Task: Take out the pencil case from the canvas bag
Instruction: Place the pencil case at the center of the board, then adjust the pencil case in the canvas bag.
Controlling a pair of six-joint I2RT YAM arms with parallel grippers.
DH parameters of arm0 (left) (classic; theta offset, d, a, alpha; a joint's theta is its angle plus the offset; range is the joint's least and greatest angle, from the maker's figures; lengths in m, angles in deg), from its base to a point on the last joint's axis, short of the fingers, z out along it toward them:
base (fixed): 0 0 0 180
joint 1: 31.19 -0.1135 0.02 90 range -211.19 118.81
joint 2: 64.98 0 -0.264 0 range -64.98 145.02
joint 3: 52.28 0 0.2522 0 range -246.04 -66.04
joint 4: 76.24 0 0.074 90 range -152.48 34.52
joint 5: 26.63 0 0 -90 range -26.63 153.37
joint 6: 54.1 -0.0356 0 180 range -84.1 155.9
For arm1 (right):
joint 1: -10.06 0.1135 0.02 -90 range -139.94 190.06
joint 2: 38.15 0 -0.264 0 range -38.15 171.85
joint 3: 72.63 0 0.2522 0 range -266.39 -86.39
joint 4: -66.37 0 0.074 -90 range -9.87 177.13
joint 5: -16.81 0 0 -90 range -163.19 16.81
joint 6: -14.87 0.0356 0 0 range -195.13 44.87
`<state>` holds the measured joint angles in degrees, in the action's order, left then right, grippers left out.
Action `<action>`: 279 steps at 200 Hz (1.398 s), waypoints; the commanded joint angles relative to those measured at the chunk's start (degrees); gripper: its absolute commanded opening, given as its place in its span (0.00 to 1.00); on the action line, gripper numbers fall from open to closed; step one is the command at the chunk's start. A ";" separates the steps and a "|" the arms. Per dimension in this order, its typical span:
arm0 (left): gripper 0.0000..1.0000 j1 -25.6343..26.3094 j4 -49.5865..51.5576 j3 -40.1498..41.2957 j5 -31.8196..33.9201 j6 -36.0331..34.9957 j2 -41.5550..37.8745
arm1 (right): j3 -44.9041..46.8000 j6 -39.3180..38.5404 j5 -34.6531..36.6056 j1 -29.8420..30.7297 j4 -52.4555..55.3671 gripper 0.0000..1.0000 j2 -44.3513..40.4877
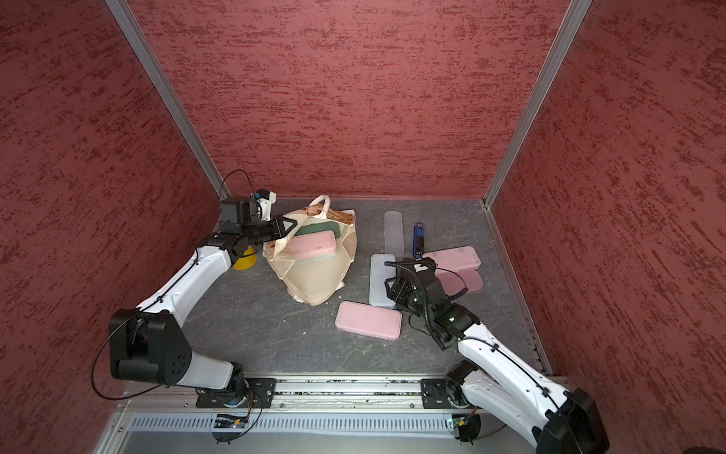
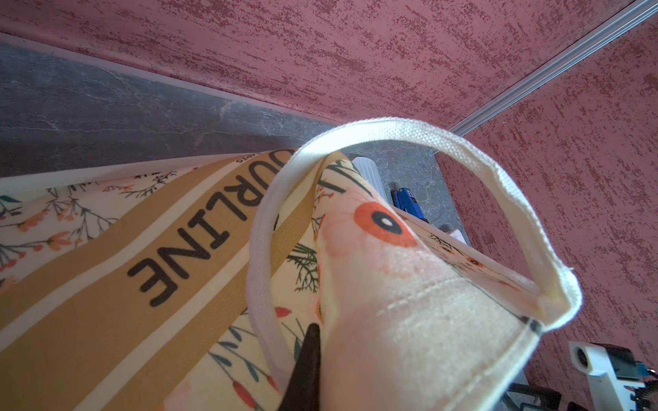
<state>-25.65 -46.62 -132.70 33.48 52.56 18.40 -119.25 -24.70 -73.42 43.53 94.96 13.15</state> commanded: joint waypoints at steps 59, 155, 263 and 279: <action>0.00 0.37 1.26 -0.76 -0.31 -0.85 1.30 | -10.81 -17.29 -2.78 2.79 -9.38 0.70 3.67; 0.00 0.30 1.12 -0.85 -0.75 -0.70 1.53 | -20.81 -38.51 -2.41 12.65 -13.71 0.65 12.85; 0.00 0.25 1.02 -1.11 -1.71 -0.41 1.52 | -29.92 -69.11 -12.81 16.97 -14.82 0.61 25.04; 0.00 0.17 1.02 -1.11 -1.71 -0.35 1.41 | -31.77 -72.55 -11.06 17.78 -13.02 0.61 28.64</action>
<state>-25.67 -46.67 -132.76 33.22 52.56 18.75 -147.97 -88.34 -84.13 60.14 80.40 37.72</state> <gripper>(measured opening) 0.088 0.609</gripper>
